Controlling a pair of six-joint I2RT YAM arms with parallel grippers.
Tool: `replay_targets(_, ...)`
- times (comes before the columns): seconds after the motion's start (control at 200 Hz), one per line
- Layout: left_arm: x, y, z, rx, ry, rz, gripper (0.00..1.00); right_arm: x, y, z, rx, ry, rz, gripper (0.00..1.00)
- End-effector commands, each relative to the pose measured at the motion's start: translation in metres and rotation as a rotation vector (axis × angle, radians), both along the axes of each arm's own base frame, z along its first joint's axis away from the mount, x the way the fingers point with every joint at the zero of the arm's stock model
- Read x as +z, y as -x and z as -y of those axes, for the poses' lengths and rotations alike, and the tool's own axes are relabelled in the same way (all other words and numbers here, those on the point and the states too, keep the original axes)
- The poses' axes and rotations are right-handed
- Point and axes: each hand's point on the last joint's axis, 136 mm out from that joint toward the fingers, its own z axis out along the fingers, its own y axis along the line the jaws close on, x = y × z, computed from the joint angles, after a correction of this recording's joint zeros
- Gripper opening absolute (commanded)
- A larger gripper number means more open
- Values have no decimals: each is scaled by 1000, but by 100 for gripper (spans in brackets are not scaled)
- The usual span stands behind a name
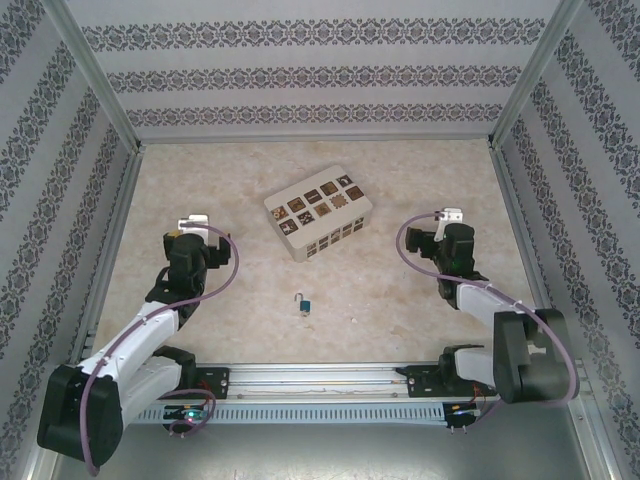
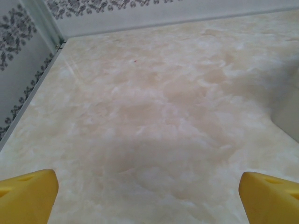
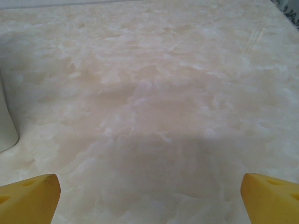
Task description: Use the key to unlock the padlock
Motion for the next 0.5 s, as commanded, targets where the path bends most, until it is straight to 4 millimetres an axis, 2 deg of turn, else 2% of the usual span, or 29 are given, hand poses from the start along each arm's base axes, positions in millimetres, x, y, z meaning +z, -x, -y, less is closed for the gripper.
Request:
replay_targets(0.0,4,-1,-17,90,39,53,99,30,-19,-6,41,-2,165,98)
replay_targets(0.145,0,1,-30,136,56,57,99,29,-23,-12,98,59,169,98)
replay_targets(0.23,-3,2,-36,156,60,54,99,38,-28,-14,109,78,245,98)
replay_targets(0.245,-3,2,-37,159,60,53,99,27,-22,-13,109,78,226,99)
replay_targets(0.28,-4,3,-38,164,63,48,99,22,-21,-14,112,75,226,98)
replay_targets(0.415,-8,0,-41,164,78,32,99,9,-24,-14,112,77,228,98)
replay_targets(0.495,-11,-2,-42,166,86,22,99,9,-29,-13,103,69,242,98)
